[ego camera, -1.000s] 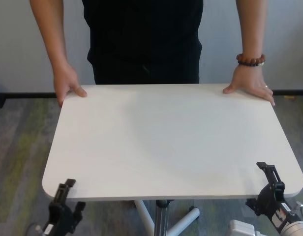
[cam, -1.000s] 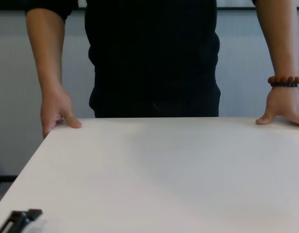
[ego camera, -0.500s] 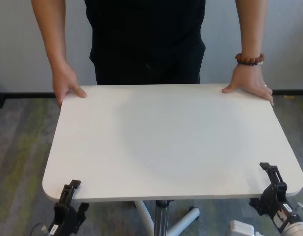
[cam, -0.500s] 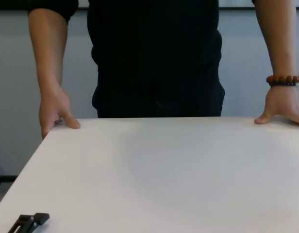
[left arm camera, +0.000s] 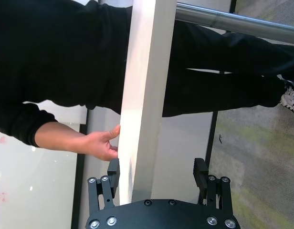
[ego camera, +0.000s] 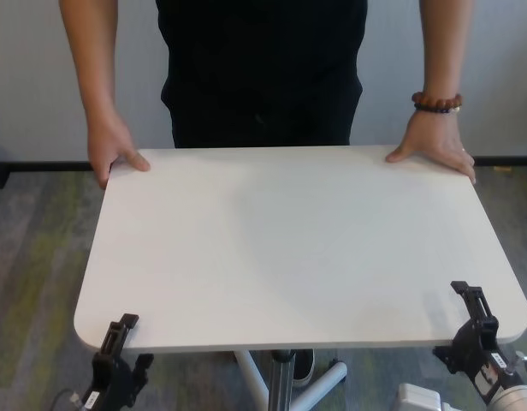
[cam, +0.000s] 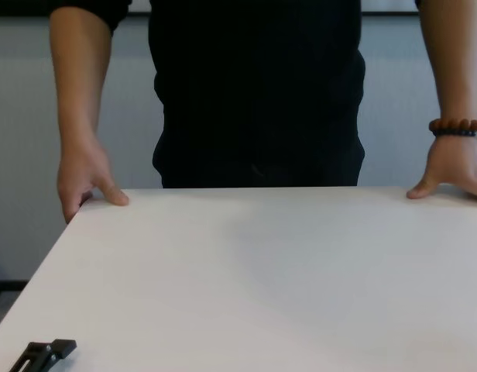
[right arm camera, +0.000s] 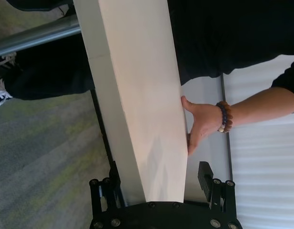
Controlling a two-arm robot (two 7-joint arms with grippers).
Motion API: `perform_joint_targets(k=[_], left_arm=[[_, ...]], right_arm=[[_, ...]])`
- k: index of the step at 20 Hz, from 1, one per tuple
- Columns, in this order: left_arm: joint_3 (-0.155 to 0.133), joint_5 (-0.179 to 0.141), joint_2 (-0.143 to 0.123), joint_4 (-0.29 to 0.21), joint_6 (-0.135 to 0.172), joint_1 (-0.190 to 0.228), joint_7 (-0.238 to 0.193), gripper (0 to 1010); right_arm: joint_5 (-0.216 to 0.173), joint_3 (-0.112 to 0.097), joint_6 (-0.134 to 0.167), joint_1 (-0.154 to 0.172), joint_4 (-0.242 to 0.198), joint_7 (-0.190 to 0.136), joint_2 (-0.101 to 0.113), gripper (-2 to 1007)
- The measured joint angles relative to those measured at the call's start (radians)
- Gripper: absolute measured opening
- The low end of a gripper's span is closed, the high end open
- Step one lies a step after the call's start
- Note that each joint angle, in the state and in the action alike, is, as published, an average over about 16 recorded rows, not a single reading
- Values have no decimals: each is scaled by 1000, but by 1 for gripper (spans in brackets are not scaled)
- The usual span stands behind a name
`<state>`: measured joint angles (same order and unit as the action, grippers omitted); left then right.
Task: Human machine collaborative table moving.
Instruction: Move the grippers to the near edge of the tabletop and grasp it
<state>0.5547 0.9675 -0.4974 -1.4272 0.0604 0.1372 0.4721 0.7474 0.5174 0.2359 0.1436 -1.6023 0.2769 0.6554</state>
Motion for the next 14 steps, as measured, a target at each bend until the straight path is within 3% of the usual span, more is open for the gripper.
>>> perform_joint_targets(k=[7,14], left_arm=[[0,-3,-2,-3,0,1,0,1000],[0,-5,-4,-5,0,2,0,1000]], right_arm=[[4,-14,-15,-1,9,-10,-13,1000],[-27,-40,-38,6,10,-36,-26,1000]])
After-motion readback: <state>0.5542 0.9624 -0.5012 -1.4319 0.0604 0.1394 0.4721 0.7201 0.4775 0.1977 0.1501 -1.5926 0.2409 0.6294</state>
